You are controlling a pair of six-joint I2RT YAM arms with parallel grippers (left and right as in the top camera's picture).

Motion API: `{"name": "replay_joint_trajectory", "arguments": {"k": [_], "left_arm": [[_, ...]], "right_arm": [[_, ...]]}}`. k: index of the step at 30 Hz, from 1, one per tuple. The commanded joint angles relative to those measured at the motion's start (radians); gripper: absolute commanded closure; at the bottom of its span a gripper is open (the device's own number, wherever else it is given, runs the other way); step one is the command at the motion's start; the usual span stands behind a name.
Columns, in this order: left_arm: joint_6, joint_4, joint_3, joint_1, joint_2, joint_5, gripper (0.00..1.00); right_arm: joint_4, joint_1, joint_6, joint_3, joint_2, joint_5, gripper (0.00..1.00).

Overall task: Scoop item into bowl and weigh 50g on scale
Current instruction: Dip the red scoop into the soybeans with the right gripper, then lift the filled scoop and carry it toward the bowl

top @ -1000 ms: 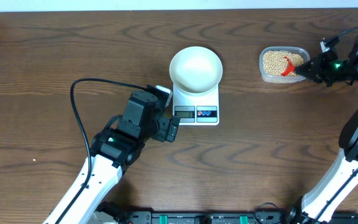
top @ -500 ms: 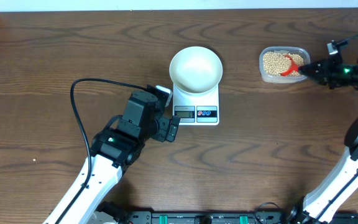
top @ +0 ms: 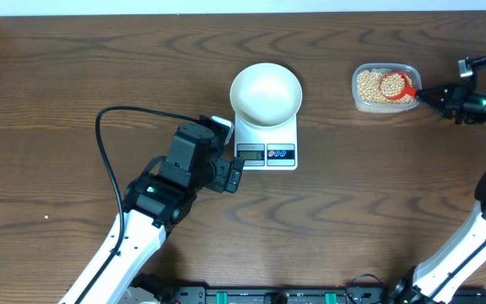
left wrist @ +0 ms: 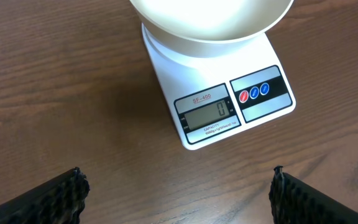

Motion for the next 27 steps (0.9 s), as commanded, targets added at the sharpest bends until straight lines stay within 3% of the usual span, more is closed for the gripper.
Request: {"name": "replay_joint_trajectory", "arguments": {"k": [1,27], "left_arm": [[-0.016,-0.002,-0.002,-0.001,0.004,0.002,0.05],[-0.016,-0.002,-0.002,-0.001,0.004,0.002,0.05]], "right_arm": [[-0.017,-0.015,-0.056,-0.005,0.006,-0.117,0.99],[-0.056,-0.022,-0.054,-0.005,0.006,-0.309,0.99]]}}
